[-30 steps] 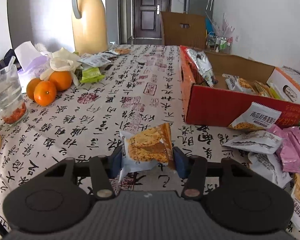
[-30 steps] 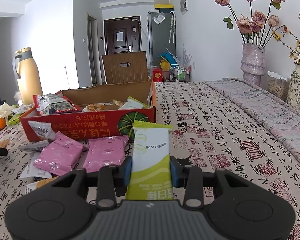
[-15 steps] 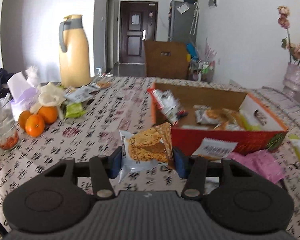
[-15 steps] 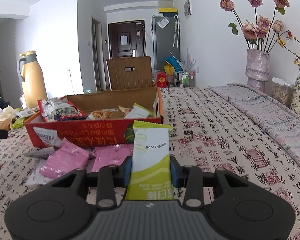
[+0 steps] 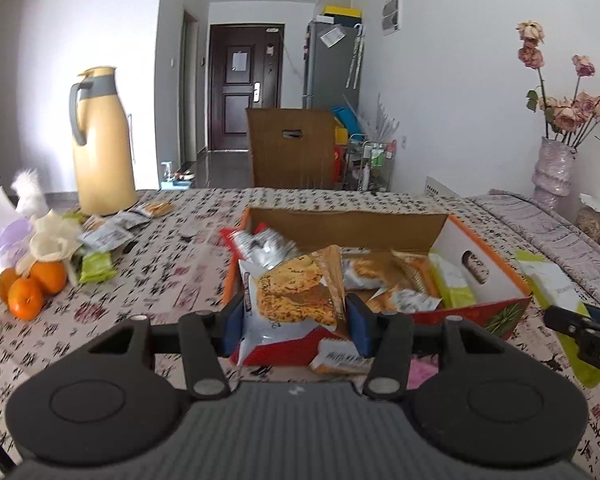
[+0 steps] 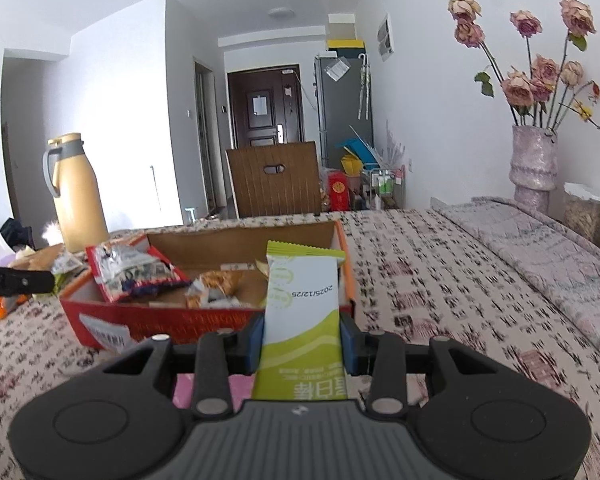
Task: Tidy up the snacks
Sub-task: 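Carry both packets over the box and open both grippers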
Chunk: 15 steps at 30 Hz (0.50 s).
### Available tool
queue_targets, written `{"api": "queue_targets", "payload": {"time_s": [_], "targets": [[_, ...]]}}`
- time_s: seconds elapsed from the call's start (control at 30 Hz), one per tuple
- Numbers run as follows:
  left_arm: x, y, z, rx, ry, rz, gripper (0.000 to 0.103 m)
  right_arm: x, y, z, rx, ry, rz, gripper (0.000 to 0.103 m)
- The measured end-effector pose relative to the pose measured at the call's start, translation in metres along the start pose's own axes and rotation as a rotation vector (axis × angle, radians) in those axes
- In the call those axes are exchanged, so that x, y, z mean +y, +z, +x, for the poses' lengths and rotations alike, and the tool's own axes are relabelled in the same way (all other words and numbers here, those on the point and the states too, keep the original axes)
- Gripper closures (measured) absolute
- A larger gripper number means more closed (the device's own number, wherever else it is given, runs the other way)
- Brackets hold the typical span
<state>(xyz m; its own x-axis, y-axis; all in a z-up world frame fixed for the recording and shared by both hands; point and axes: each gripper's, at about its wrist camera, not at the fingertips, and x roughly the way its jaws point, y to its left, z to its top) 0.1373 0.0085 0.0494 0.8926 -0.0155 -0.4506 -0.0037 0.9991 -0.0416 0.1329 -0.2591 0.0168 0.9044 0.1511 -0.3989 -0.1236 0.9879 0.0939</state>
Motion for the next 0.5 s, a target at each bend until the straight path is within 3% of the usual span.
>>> {"api": "queue_targets", "payload": {"time_s": [0.5], "targets": [[-0.033,0.037,0.032,-0.052,-0.015,0.035,0.05,0.025,0.051,0.053,-0.053,0.07,-0.009,0.066]]}}
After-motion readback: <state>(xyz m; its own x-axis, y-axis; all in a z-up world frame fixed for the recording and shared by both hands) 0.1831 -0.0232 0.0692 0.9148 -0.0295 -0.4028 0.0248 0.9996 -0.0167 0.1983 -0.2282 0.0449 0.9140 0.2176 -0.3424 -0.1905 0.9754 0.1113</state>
